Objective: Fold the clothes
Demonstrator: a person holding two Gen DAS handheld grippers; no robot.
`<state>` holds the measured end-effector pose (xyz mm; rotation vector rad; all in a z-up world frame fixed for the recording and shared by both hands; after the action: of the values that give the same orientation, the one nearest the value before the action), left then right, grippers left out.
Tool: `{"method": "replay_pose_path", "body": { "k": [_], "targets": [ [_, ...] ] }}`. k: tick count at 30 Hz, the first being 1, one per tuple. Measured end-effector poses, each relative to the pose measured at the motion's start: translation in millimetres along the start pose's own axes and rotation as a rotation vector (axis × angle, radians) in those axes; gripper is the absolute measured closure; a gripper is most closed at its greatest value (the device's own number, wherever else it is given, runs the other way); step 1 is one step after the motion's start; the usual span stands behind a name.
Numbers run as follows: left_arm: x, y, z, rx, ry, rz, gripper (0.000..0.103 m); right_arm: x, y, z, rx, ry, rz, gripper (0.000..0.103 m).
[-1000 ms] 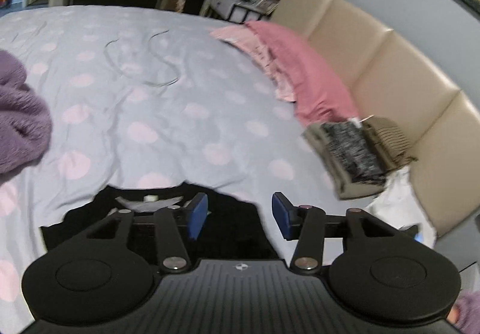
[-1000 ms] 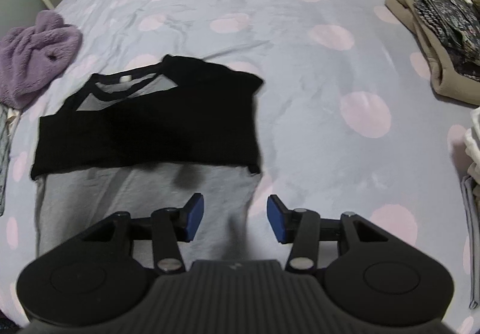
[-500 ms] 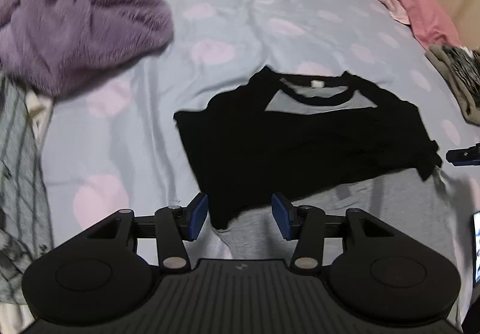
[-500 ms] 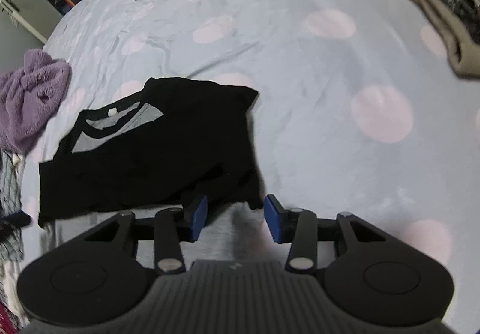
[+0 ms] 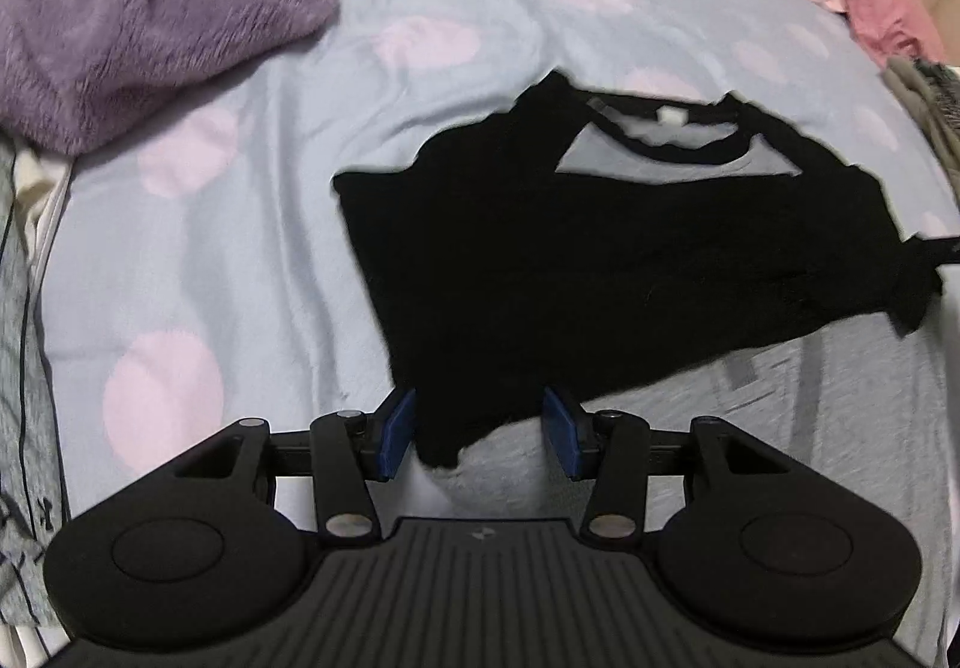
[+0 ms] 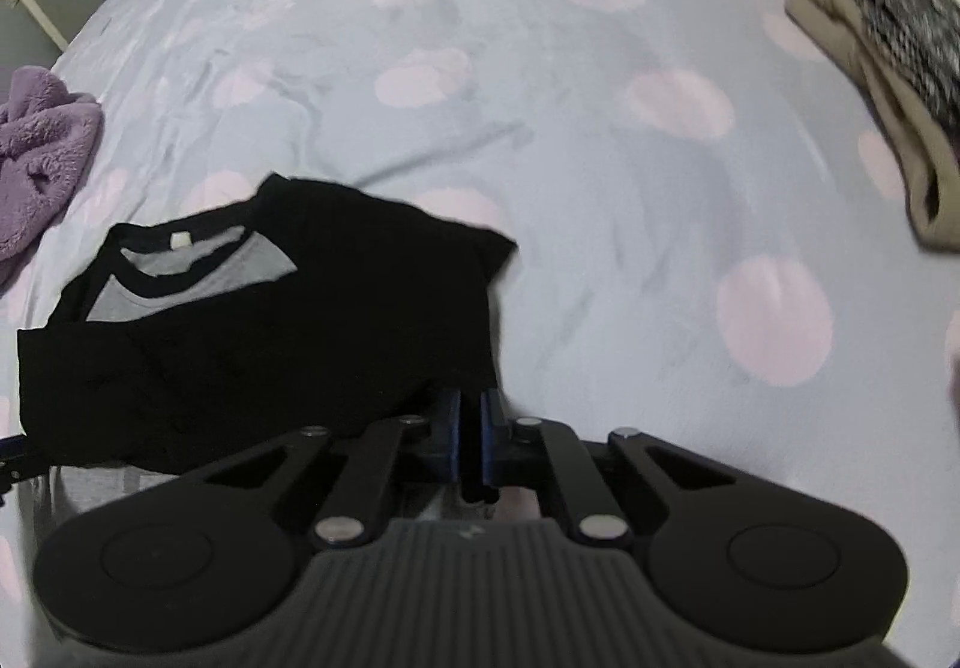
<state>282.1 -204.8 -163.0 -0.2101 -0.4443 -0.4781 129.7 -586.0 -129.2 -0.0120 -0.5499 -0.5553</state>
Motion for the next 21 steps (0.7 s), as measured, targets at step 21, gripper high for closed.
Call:
{"method": "replay_pose_path", "body": {
  "k": [21],
  "targets": [
    [0,6,-4,0.010,0.003,0.026,0.067,28,-39,5,0.072,-0.089,-0.213,0.078]
  ]
}}
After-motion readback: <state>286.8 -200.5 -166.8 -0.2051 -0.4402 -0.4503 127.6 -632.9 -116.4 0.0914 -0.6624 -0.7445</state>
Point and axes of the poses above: each gripper's, at about its wrist camera, not at the fingertips, and z roughly against the way its jaws point, y to its left, x to its top, the point moved 8 cm from there along -z, roughly the way its jaws point, and after that the axes turned 6 degrees about -y, right-handed, at the moved point
